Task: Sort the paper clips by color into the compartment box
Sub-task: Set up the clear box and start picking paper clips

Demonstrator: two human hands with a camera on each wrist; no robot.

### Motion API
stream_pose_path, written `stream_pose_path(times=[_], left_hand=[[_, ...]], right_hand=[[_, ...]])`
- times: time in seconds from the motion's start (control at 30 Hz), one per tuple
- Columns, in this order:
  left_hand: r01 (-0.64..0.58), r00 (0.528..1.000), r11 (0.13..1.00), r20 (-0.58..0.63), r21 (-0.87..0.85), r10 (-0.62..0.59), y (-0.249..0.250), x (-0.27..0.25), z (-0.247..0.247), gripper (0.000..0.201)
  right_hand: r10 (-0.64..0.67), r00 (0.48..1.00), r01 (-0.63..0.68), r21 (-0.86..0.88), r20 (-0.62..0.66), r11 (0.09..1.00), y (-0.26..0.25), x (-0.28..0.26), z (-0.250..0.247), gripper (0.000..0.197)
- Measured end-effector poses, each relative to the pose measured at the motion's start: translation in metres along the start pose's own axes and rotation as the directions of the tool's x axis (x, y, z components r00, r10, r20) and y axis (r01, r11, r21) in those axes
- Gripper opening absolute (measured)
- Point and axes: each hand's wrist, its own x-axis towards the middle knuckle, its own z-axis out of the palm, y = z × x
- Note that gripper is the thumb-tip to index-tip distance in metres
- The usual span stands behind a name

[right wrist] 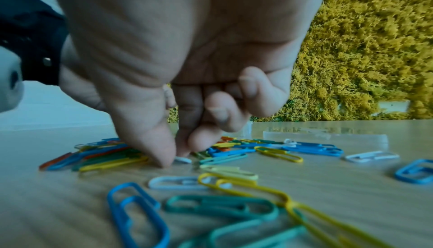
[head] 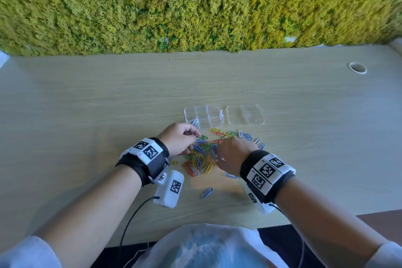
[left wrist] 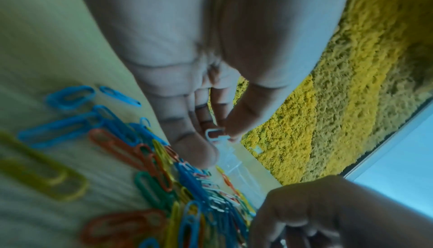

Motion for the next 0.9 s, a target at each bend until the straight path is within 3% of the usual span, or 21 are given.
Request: stream_pose_path(times=[0.13,0.2,0.27,0.33,0.47,0.63,0.77,0.83,0.9], left_hand=[[0.086,0.992,0.975,0.105,-0.207,-0.065,0.008,-0.002,0.007,0.015],[0.123,0.984,0.965,0.153,-0.232,-0.089,0.014,-0.003,0.012,0.007],[0.106,0.977,0.988,0.195,-0.115,-0.083,0.019,-0.001,0.017,0.012],[-0.024,0.979,0.988,0.205,0.15,-0.008,0.025,0.0,0.025,0.015],[-0.284,0.946,0.818,0.287,0.501,0.153,0.037,0.0,0.047,0.007],[-0.32,0.944,0.622,0.293,0.714,0.149,0.053,0.0,0.07,0.018],[-0.319,0.946,0.55,0.295,0.772,0.136,0.056,0.0,0.079,0.016],[-0.31,0.948,0.55,0.293,0.776,0.122,0.056,0.0,0.082,0.015],[-0.305,0.95,0.557,0.29,0.772,0.117,0.056,0.0,0.084,0.016]], right_hand=[[0.007,0.999,-0.004,0.088,-0.039,0.996,0.004,-0.002,-0.004,0.02],[0.076,0.993,-0.04,0.347,-0.089,0.937,0.017,-0.003,-0.006,0.013],[0.186,0.978,-0.067,0.696,-0.097,0.715,0.035,-0.007,-0.01,0.012],[0.262,0.962,-0.042,0.91,-0.075,0.413,0.051,-0.015,-0.011,0.021],[0.317,0.947,0.016,0.983,0.044,-0.184,0.073,-0.026,-0.004,0.021],[0.327,0.917,-0.027,0.854,0.228,-0.52,0.096,-0.025,0.013,0.028],[0.37,0.889,0.025,0.778,0.269,-0.627,0.106,-0.024,0.016,0.019],[0.398,0.877,0.012,0.815,0.27,-0.58,0.107,-0.021,0.014,0.014],[0.441,0.86,-0.04,0.894,0.259,-0.446,0.107,-0.018,0.012,0.017]])
